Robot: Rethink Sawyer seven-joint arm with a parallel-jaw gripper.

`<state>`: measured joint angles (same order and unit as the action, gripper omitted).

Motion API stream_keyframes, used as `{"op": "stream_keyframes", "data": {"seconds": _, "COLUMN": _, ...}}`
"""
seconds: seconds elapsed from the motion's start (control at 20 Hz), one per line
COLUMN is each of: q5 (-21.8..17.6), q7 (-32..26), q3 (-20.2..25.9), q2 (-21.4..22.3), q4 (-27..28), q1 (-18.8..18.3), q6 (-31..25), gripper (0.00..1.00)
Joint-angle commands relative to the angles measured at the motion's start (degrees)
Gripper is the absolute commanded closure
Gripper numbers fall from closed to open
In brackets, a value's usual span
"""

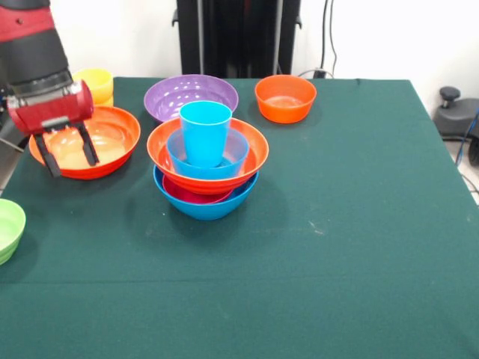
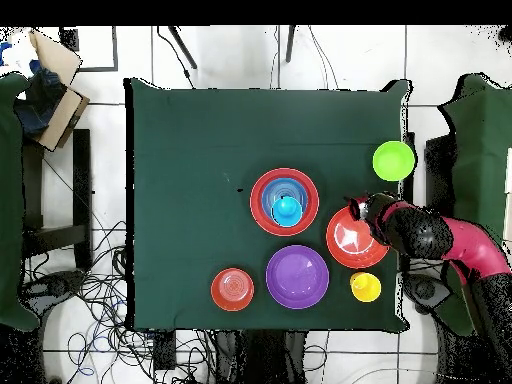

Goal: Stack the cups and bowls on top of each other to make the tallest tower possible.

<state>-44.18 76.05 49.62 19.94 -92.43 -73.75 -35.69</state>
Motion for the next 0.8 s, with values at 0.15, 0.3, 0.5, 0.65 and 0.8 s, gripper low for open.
{"op": "stream_keyframes", "data": {"seconds": 0.15, "q5": -5.3, "q7": -10.8, "q3": -1.4, "q2": -5.1, "q4": 6.4, "q1": 2.4, "q6": 3.3, "gripper": 0.00}}
{"op": "stream_keyframes", "data": {"seconds": 0.3, "q5": -4.8, "q7": -10.7, "q3": -0.9, "q2": -4.5, "q4": 5.8, "q1": 2.1, "q6": 2.6, "gripper": 0.00}}
{"op": "stream_keyframes", "data": {"seconds": 0.5, "q5": -4.2, "q7": -10.8, "q3": -0.3, "q2": -4.6, "q4": 6.1, "q1": 1.9, "q6": 2.3, "gripper": 0.00}}
{"op": "stream_keyframes", "data": {"seconds": 0.65, "q5": -3.1, "q7": -14.2, "q3": 1.0, "q2": -4.8, "q4": 5.8, "q1": 1.3, "q6": -0.2, "gripper": 0.00}}
{"op": "stream_keyframes", "data": {"seconds": 0.8, "q5": -1.5, "q7": -14.5, "q3": 1.9, "q2": -0.4, "q4": 4.0, "q1": 1.1, "q6": -3.6, "gripper": 0.00}}
